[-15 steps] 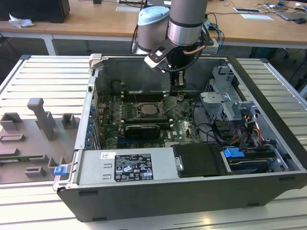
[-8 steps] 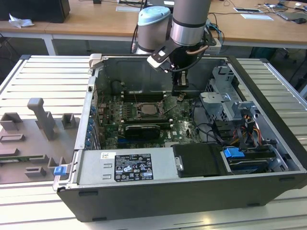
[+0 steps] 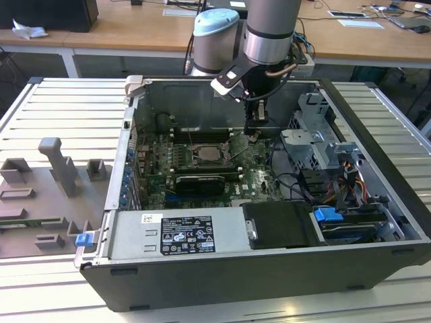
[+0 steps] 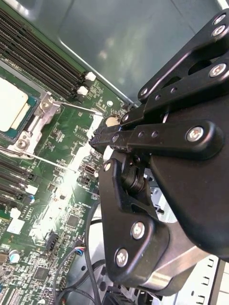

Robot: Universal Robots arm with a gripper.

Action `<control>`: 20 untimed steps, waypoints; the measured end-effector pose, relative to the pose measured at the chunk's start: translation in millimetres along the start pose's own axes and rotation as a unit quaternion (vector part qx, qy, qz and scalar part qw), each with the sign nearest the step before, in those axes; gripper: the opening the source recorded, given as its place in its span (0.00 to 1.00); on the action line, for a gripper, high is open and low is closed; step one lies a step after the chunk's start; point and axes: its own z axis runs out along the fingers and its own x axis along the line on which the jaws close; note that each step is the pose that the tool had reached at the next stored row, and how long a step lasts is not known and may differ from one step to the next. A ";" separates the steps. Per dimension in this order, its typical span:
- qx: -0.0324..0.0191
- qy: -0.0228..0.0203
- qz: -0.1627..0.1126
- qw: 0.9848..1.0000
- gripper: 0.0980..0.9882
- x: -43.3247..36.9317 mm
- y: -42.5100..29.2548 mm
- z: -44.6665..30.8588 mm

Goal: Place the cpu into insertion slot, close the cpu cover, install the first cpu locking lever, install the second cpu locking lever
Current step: 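Close the cpu cover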

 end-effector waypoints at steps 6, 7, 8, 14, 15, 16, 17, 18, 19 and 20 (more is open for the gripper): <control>0.000 0.000 0.000 1.000 0.01 0.1 4.6 0.1; 0.000 0.000 0.000 1.000 0.01 0.2 5.0 0.1; 0.000 0.000 0.000 1.000 0.01 0.2 5.7 0.1; 0.000 0.000 0.000 1.000 0.01 0.4 11.8 0.3; 0.000 0.000 0.000 1.000 0.01 0.4 12.4 0.3; 0.000 0.000 0.000 1.000 0.01 0.4 13.4 0.3; 0.000 0.000 0.000 1.000 0.01 0.4 14.7 0.4; 0.000 0.000 0.000 1.000 0.01 0.4 16.0 0.4; 0.000 0.000 0.000 1.000 0.01 0.5 17.1 0.4; 0.000 0.000 0.000 1.000 0.01 0.5 19.7 0.5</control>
